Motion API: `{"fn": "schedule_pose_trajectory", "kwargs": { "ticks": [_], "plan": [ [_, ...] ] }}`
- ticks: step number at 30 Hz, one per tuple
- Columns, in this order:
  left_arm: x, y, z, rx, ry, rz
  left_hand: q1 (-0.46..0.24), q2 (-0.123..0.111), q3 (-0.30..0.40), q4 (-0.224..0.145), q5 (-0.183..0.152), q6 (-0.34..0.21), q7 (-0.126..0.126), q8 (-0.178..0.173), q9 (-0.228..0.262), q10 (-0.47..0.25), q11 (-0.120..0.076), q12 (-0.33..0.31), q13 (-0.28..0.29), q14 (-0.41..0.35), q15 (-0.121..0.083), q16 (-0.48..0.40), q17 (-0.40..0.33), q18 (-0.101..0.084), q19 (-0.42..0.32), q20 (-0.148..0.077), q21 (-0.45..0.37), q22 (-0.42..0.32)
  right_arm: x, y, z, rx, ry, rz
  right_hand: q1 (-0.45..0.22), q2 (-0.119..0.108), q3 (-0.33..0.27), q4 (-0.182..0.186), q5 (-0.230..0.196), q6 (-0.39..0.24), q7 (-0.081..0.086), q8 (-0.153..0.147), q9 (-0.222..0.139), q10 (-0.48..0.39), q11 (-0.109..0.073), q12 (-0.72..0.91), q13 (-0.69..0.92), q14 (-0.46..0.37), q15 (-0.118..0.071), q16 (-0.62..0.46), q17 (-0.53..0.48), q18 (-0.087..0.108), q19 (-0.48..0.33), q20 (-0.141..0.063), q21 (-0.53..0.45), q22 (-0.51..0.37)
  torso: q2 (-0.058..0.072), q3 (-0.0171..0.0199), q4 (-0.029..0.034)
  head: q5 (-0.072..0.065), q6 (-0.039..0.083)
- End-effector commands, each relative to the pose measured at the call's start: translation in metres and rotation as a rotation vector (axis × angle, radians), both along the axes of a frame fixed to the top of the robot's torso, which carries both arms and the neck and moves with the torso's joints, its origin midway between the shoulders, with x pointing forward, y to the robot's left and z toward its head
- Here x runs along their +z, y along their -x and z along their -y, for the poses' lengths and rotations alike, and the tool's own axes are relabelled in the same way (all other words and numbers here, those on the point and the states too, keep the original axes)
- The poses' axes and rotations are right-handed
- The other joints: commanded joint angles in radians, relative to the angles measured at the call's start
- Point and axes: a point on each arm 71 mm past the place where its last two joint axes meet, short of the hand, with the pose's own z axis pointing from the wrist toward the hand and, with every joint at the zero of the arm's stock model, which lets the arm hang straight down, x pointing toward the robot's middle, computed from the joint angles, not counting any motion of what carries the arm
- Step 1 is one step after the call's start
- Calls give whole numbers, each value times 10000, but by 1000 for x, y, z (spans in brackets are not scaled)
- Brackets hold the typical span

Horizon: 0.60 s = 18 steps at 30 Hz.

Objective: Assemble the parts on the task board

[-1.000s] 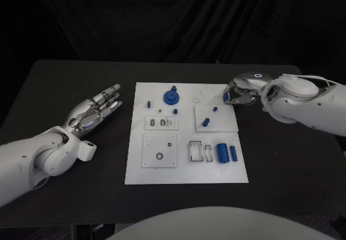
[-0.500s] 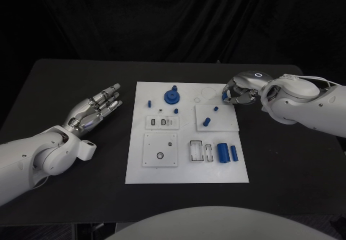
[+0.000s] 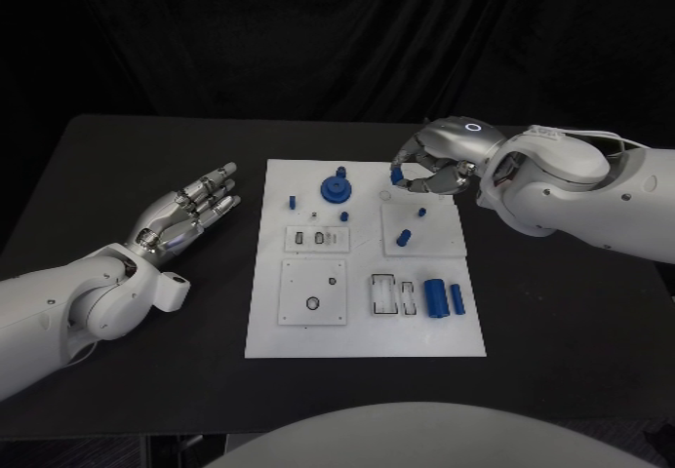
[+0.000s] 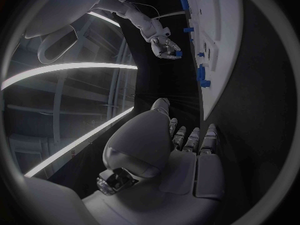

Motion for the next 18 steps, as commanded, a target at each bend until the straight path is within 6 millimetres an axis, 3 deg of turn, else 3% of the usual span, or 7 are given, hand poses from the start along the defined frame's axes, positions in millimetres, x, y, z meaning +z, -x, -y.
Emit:
{"fn": "schedule_pose_trajectory", "kwargs": {
  "ticks": [1,7,14,18],
  "plan": [
    [5,2,5,-314,587,592,92,-18,63,-23,32,-37,-23,36,1,11,110,-13,12,40,72,-14,-5,99,-8,72,53,16,-1,2,-19,569,231,-117,1,-48,-35,-88,-130,198,-90,56,163,1076,-68,27,2635,652,-80,39,932,31,54,-57,4,1276,-5,-1,-7,7,1],
    [6,2,5,-333,620,618,93,-24,65,-27,32,-30,-26,38,2,15,117,-12,13,45,74,-12,-3,99,-3,74,56,18,-17,4,-52,1349,383,-521,7,-76,-41,-139,-187,234,-94,66,195,1076,-71,27,2635,670,-85,102,988,25,71,-61,30,1294,-2,-6,16,24,6],
    [6,4,4,-260,593,620,88,-50,63,-34,31,5,-20,46,7,27,122,-9,16,59,74,-7,2,101,5,77,61,20,-34,6,-69,1569,785,-827,-3,-85,-46,-153,-189,257,-81,74,211,1076,-66,27,2635,674,-85,112,997,28,69,-62,18,1291,3,-6,46,155,10],
    [6,5,4,-256,587,613,86,-57,62,-34,30,16,-17,48,9,30,121,-8,17,62,73,-6,3,102,6,77,62,20,-40,7,-76,1610,982,-923,-24,-96,-55,-160,-178,274,-69,79,226,1076,-56,27,2635,678,-81,123,1006,28,72,-62,20,1294,-2,-5,22,151,1]
  ]
}}
